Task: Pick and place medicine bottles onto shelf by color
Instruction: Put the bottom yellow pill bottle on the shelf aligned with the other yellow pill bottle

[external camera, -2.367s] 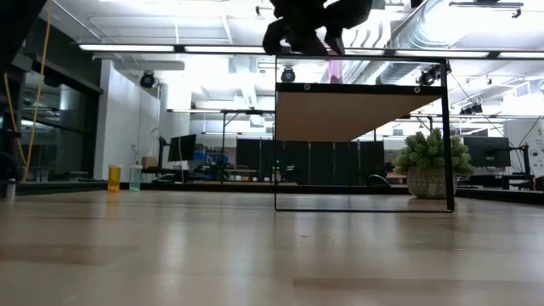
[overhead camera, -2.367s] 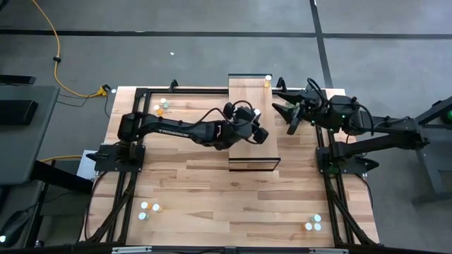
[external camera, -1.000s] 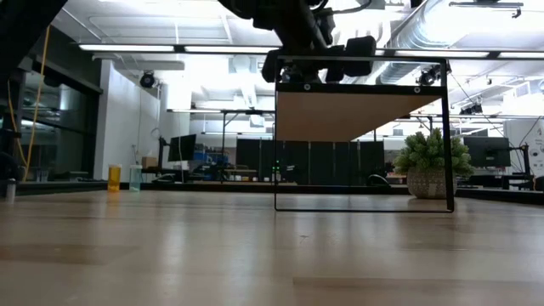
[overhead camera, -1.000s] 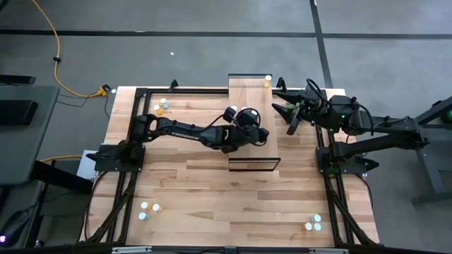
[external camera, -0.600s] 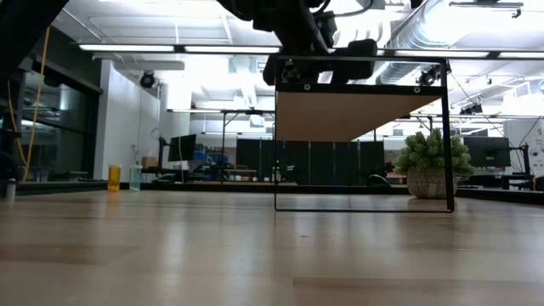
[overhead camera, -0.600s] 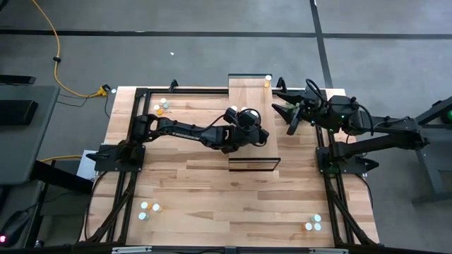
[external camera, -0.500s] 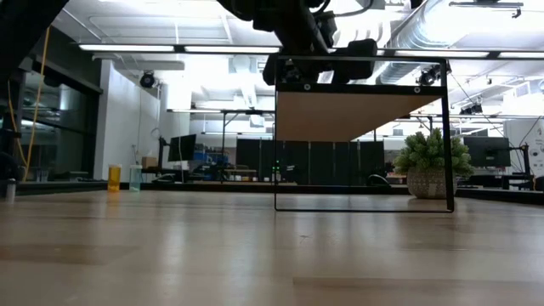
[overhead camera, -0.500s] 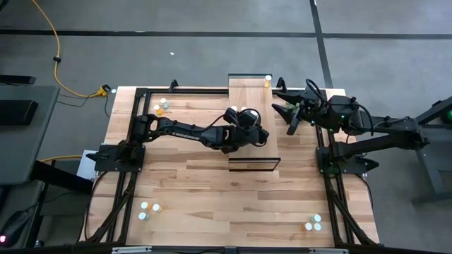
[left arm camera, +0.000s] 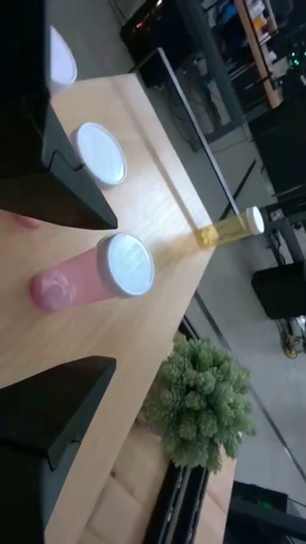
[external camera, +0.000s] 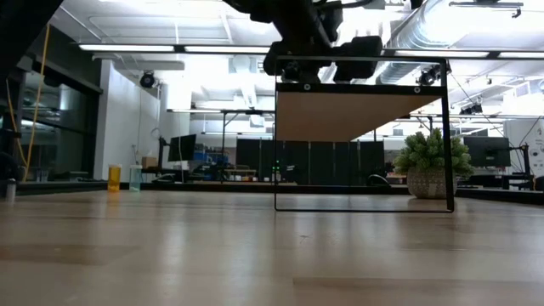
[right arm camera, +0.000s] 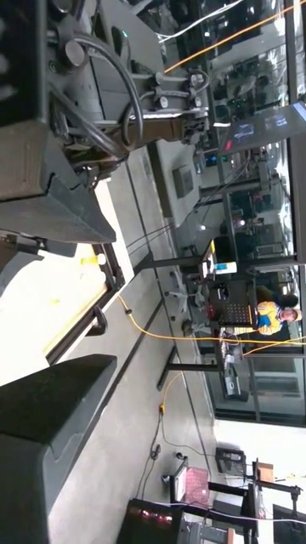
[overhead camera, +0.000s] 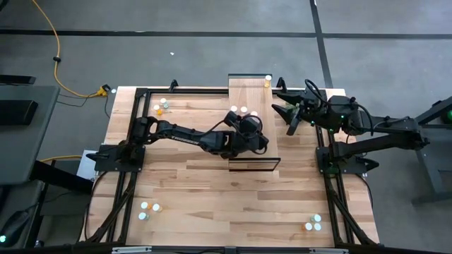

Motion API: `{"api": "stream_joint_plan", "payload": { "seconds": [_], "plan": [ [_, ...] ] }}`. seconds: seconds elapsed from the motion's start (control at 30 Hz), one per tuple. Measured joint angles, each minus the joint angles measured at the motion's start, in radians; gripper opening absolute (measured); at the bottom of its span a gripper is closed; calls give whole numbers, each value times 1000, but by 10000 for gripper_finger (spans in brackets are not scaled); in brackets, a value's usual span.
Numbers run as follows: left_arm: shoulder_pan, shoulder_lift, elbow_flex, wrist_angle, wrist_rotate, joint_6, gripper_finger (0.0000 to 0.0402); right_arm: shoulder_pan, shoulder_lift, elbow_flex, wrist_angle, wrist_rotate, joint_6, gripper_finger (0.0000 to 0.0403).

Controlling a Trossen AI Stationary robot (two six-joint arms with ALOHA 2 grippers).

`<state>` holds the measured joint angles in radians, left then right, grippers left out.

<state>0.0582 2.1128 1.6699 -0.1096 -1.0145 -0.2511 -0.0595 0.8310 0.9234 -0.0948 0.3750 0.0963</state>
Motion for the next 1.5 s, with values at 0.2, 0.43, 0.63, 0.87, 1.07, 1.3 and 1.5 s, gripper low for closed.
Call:
{"api": "stream_joint_plan", "payload": {
  "seconds": [0.2,0.43,0.63,0.87,1.07,1.3,1.5],
  "plan": [
    [-11,-28,2,-68,-21,2,248,0,0,-1,0,0,0,216],
    [-20,-68,0,-115,-6,-28,248,0,0,-1,0,0,0,216],
    [-63,-154,0,-157,149,-110,248,0,0,-1,0,0,0,216],
    [-63,-358,0,-259,525,15,248,0,0,-1,-4,0,0,216],
    [3,-572,-68,-246,828,95,248,0,0,-1,-26,-2,0,216],
    [27,-871,-458,160,1069,106,248,0,0,-1,-44,-63,0,216],
    [28,-1103,-853,704,1149,38,248,1,0,-1,-44,-120,0,216]
  ]
}}
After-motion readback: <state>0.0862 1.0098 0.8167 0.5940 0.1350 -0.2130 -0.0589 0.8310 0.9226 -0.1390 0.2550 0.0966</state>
